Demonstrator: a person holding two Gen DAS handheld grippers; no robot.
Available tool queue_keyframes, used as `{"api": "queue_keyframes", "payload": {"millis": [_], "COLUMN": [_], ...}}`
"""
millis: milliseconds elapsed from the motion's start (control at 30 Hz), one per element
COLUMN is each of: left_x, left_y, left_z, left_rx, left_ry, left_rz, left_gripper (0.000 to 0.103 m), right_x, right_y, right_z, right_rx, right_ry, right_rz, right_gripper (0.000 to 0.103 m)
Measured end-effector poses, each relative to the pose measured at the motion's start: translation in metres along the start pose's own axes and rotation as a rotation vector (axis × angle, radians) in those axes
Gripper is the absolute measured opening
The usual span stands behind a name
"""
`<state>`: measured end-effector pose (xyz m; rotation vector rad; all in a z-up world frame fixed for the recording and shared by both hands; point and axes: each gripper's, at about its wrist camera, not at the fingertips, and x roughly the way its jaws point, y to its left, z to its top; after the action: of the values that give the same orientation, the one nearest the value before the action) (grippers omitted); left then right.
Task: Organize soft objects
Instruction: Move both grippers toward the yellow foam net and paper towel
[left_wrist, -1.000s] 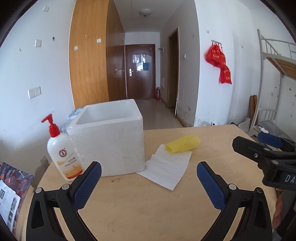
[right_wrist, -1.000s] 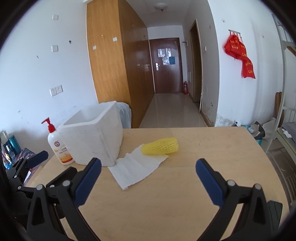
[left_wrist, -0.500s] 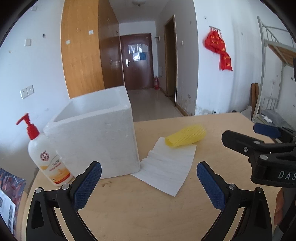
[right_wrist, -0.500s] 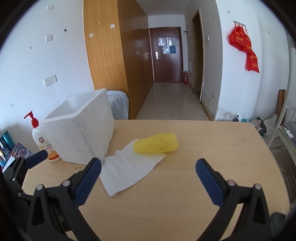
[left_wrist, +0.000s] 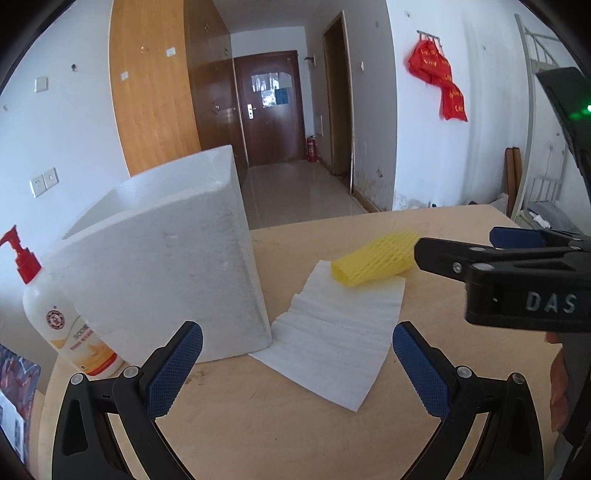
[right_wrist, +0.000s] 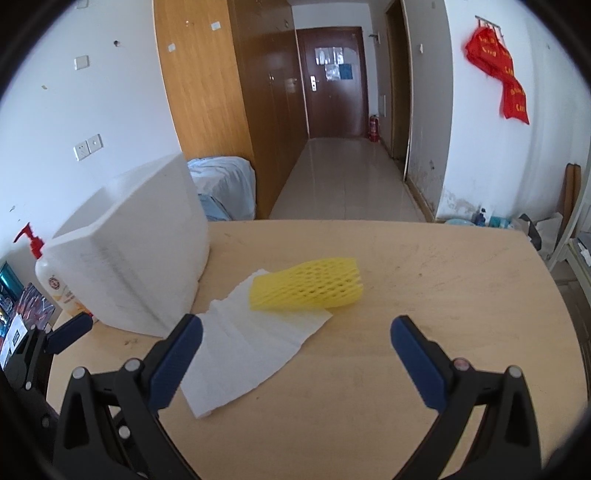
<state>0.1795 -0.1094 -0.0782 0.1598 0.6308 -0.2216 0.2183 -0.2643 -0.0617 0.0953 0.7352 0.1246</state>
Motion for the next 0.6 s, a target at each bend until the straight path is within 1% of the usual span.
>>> {"api": "queue_keyframes", "payload": {"millis": [100,233,400,600], "left_x": [0.011,0.022,0.038,0.053], "left_y": [-0.004,-0.004,-0.004,-0.007], "left_z": [0.001,0.004,0.006,0.004], "left_rx": [0.023,0.012,0.008,0.008], "left_ry": [0.013,0.026,0.051,0.088], "left_rz": [0.007,0.000,-0.001,-0.029], "left_gripper": [0.103,0.103,0.103,0.103], "right_x": [0.011,0.024,0.036,0.051], "right_y": [0.000,0.000,-0.006,-0.013], "right_z": [0.003,0.008,0.010,0.015], "right_rx": [-0.002,-0.024,-0.019,-0.011], "right_ry": [0.013,0.023,0.039,0.062], "right_rz": [-0.011,-0.037,-0.039,-0.054], "right_gripper": [0.103,0.103,0.103,0.103]}}
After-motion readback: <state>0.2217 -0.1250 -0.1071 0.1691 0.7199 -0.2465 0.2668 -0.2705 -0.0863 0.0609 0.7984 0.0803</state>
